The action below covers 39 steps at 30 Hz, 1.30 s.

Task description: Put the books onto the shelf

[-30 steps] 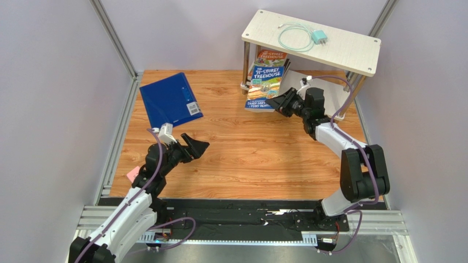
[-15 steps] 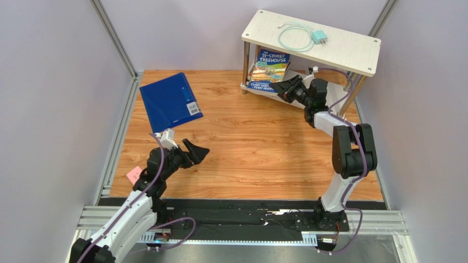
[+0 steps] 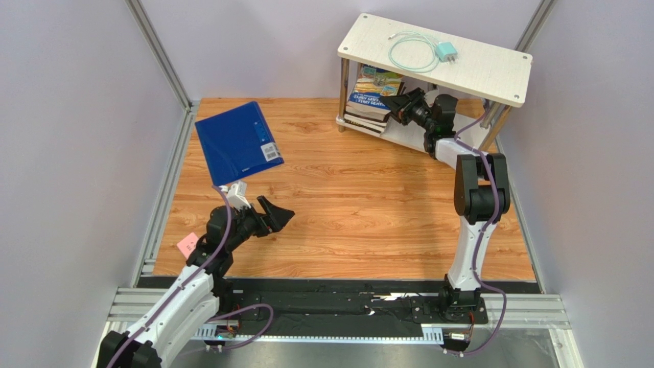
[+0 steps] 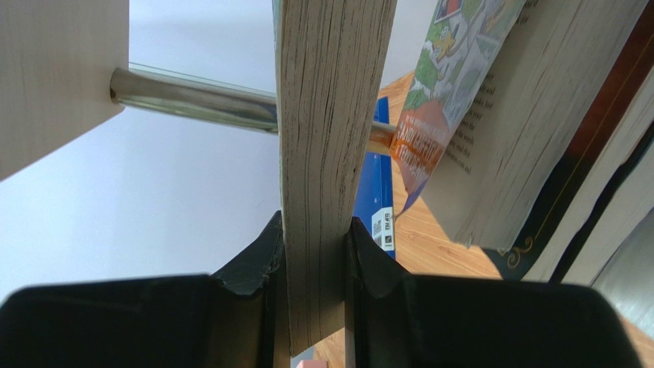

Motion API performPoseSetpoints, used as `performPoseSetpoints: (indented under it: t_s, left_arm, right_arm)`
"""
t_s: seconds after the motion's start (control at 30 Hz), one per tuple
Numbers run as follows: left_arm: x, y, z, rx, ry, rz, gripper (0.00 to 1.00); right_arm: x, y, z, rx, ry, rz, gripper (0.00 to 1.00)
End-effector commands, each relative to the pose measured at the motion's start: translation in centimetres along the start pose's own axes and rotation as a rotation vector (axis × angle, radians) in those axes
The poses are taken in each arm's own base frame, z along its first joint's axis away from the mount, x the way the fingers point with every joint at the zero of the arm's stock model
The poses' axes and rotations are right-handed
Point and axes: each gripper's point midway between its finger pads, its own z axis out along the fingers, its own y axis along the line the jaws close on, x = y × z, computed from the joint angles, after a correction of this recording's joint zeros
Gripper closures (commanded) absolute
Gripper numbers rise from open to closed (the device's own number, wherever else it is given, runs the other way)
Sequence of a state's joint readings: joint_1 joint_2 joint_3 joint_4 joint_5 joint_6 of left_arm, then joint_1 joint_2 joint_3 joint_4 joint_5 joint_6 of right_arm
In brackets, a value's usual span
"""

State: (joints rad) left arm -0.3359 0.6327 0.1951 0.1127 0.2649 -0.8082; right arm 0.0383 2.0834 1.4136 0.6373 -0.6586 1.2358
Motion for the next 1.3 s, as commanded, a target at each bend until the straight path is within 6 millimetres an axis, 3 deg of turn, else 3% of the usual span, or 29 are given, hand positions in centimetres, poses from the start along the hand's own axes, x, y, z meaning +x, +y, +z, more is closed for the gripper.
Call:
performPoseSetpoints:
  t_s: [0.0,0.2,0.5,0.63,0.8,0.93,1.03,1.17,1.27]
  left_arm:
    - [-0.8,-1.3,0.0,0.051,-0.018,0.033,0.02]
    - [-0.4,-1.4,-0.1,0.070,-0.001,0.046,0.03]
    - [-0.2,-1.3,-0.6,0.072,-0.012,0.049,0.03]
    - [-0.2,-1.4,-0.7,0.077,-0.017,0.048,0.03]
    - [-0.1,-1.4,-0.7,0.078,-0.014,0.045,0.03]
    - [-0.2,-1.4,-0.8,0.077,-0.017,0.045,0.04]
    - [-0.2,-1.5,-0.8,0.085,-0.019,0.044,0.04]
    - [-0.2,-1.5,-0.8,0.086,-0.020,0.046,0.04]
    - [-0.1,-1.5,-0.8,0.088,-0.018,0.046,0.04]
  right_arm:
    - [-2.3,4.2,0.9,-0.132,-0.030,-0.085,0.99]
    - [-4.0,2.9,1.7,-0.081,-0.077,-0.080,0.97]
    - [-4.9,1.7,3.5,-0.060,-0.062,-0.044,0.94]
    - [-4.0,0.7,3.9,-0.032,-0.027,-0.038,0.92]
    - [-3.4,0.5,3.7,-0.053,-0.025,-0.031,0.80]
    - [-2.8,0.2,3.8,-0.055,0.001,-0.024,0.75]
    - [-2.2,0.3,3.8,-0.049,0.005,-0.033,0.66]
    - [-1.2,0.4,4.0,-0.045,0.025,-0.028,0.36]
    - [-0.6,0.2,3.9,-0.030,0.032,-0.035,0.19]
